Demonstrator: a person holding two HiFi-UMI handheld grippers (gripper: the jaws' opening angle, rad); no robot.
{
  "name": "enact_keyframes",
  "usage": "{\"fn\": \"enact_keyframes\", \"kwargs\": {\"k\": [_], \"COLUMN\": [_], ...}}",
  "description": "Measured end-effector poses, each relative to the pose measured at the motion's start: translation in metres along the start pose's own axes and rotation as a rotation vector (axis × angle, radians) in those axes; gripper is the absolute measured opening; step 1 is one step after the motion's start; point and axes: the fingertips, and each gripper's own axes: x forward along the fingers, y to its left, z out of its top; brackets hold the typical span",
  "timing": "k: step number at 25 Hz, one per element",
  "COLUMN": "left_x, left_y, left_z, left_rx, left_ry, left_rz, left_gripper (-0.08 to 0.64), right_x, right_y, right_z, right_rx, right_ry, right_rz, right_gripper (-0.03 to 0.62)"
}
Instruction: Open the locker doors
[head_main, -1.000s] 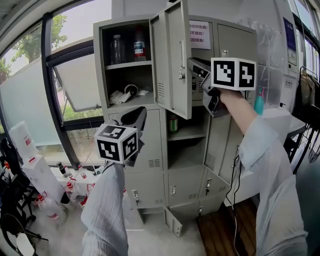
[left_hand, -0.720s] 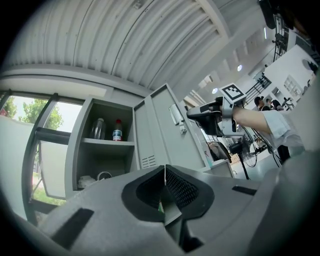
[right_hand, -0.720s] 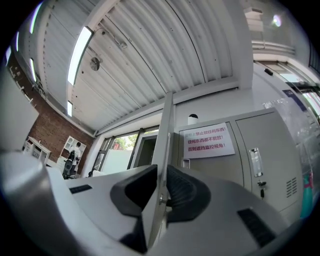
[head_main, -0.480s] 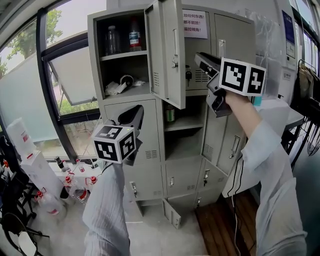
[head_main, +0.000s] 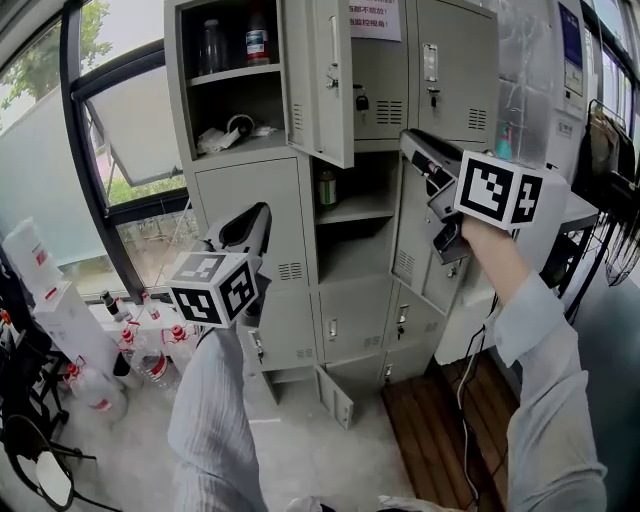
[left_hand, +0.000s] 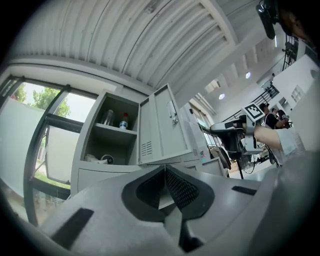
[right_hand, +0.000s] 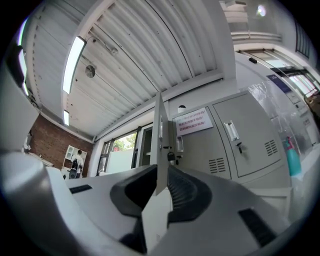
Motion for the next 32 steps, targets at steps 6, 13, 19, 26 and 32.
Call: {"fn": "enact_keyframes", "kwargs": {"k": [6, 13, 19, 26, 32], "left_x": [-0.039, -0.089, -0.132, -0.170, -0.202], "left_y": [-0.024, -0.043, -0.062, -0.109, -0.148], "left_z": [-0.025, -0.067, -0.120, -0.172, -0.220], "left_rx": [-0.055, -0.105, -0.180, -0.236, -0.281], "left_ry": [-0.013, 0.034, 0.098, 0.152, 0.210], "left_rz": [-0.006, 0.000, 0.012, -0.014, -0.049], "left_gripper": [0.012, 0.012, 0.012, 0.012, 0.012], "right_x": [-0.050, -0.112, -0.165, -0.213, -0.246], "right_y": [0.030, 0.041, 0.040, 0.069, 0.096], "right_z": [-0.046, -0.110, -0.166, -0.237, -0.301], "right_rx": [-0.020, -0.069, -0.090, -0.045, 0.107], "right_ry": [0.020, 0.046, 0.093, 0.177, 0.205], "right_rz": [0.020, -0.053, -0.130, -0.132, -0.131], "right_gripper": [0.058, 0.057, 0.057, 0.057, 0.057]}}
